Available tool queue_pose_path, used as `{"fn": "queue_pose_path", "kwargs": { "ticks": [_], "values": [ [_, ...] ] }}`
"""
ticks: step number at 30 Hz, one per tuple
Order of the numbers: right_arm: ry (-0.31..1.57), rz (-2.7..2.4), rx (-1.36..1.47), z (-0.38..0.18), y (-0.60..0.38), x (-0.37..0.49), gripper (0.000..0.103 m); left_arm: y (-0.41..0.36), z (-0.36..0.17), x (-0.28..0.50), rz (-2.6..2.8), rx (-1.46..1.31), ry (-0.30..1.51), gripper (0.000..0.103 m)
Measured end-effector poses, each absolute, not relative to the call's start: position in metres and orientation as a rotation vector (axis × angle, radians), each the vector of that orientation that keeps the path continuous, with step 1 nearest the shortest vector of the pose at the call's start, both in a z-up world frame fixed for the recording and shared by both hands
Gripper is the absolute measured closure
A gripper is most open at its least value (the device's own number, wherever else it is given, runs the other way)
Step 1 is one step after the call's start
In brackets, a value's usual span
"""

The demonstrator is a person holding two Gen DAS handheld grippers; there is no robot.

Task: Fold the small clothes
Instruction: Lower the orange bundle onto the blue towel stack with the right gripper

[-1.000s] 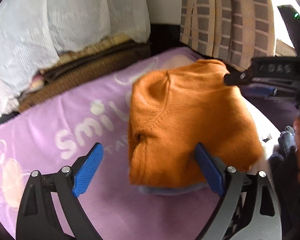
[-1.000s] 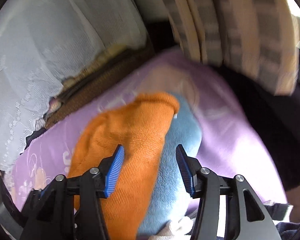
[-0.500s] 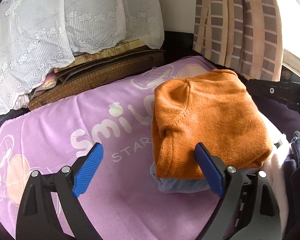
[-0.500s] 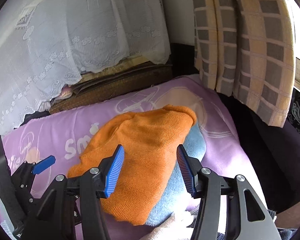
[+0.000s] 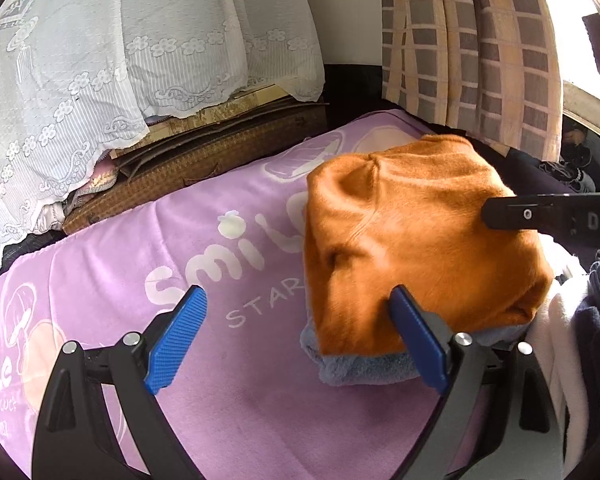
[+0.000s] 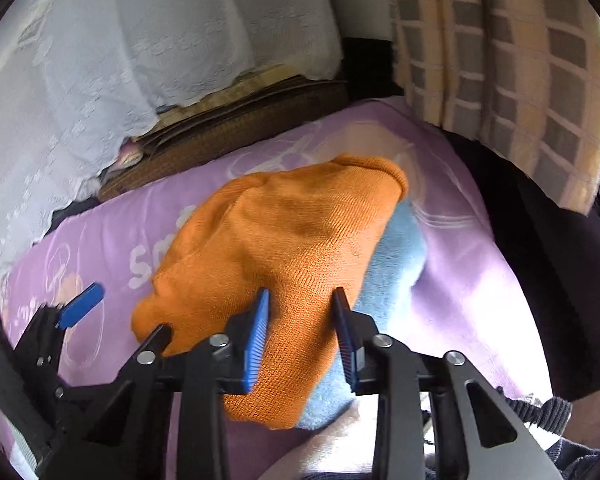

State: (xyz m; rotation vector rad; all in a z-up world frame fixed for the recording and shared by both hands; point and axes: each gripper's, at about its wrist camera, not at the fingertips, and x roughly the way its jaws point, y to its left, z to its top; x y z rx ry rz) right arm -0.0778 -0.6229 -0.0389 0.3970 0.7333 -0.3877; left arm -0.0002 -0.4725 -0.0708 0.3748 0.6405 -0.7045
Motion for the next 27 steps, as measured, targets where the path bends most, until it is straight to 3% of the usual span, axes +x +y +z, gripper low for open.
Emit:
{"fn": "queue_pose_path", "kwargs": {
  "ticks": [7, 11, 13, 19, 23, 27],
  "values": [
    [0.729, -0.461, 0.454, -0.043, -0.646, -0.088, 0.074, -0.466, -0.060, 0.006, -0.729, 0.305, 0.676, 0.006],
    [0.816, -0.485, 0.428, -0.054, -0.648, -0.077, 0.056, -0.488, -0.090, 0.014, -0.705, 0.417, 0.779, 0.004],
    [0.844, -0.476, 0.449, -0.059, -0.652, -0.073, 0.053, -0.490, -0.102, 0.013, -0.702, 0.436, 0.787, 0.004],
    [0.818, -0.502, 0.501, -0.059, -0.662, -0.079, 0.053, -0.487, -0.099, 0.012, -0.747, 0.376, 0.818, 0.006],
    [0.775, -0.592, 0.439, -0.051, -0.654, -0.085, 0.062, -0.505, -0.094, 0.004, -0.780, 0.394, 0.825, 0.005],
    [0.810, -0.582, 0.418, -0.054, -0.653, -0.077, 0.056, -0.503, -0.111, 0.006, -0.764, 0.375, 0.863, 0.004]
  ]
}}
